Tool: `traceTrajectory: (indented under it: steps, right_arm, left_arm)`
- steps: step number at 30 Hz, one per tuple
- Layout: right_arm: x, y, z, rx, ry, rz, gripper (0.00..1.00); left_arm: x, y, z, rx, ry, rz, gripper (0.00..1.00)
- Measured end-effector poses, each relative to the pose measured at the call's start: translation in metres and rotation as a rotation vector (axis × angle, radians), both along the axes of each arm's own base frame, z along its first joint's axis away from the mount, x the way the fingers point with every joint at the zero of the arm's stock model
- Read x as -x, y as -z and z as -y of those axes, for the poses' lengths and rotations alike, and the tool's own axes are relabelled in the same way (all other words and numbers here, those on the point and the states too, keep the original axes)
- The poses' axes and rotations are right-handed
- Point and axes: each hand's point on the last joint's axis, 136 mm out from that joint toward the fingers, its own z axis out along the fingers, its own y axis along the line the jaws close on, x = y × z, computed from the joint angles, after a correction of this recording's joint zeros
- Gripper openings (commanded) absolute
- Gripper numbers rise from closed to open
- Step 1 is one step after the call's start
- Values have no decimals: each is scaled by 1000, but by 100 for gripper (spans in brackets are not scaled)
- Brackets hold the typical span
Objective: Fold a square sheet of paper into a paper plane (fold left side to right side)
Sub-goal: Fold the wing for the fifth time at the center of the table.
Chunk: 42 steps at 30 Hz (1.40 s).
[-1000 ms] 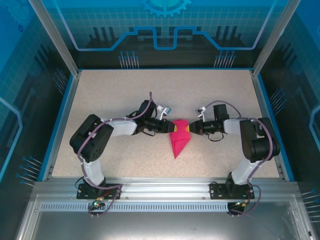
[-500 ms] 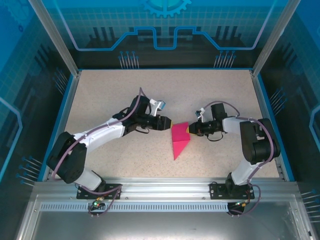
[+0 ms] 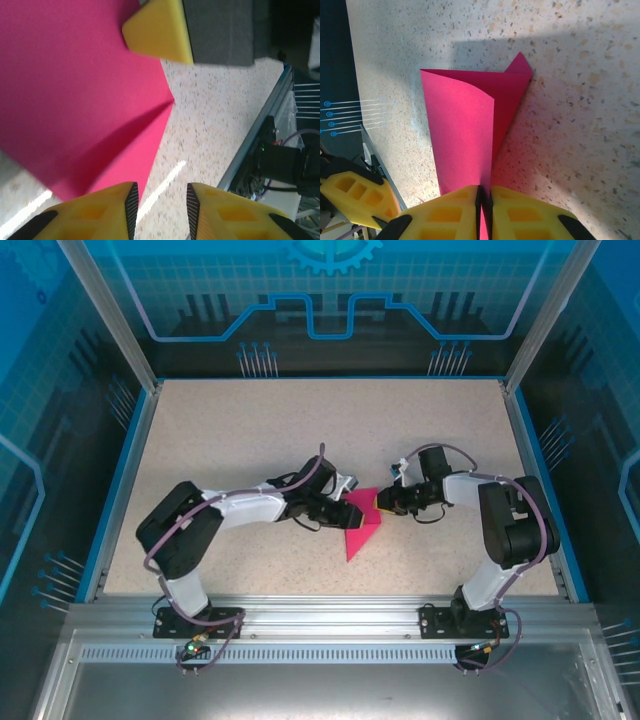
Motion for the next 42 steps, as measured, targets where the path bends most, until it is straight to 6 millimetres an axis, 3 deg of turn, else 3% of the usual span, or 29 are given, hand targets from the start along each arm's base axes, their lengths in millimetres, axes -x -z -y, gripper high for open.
traceTrajectory:
  steps: [5,11,17,25,32,42]
  right_arm:
    - [2,1,0,1,4,-18,23]
    - [6,2,1,5,4,-41,25]
    - [13,5,2,11,3,-78,29]
    - [24,7,1,18,0,-133,20]
    - [33,-4,1,17,18,-167,17]
    - [44,-4,-2,31,21,-233,27]
  left_arm:
    - [-1,25,1,-39,-1,-42,31]
    - [-1,40,-2,-69,-7,-63,29]
    - [-2,41,-3,-80,-15,-57,28]
    - [-2,42,-3,-80,-14,-54,29]
    - [-5,43,-5,-92,-22,-43,28]
    - [-7,45,-7,-108,-32,-30,18]
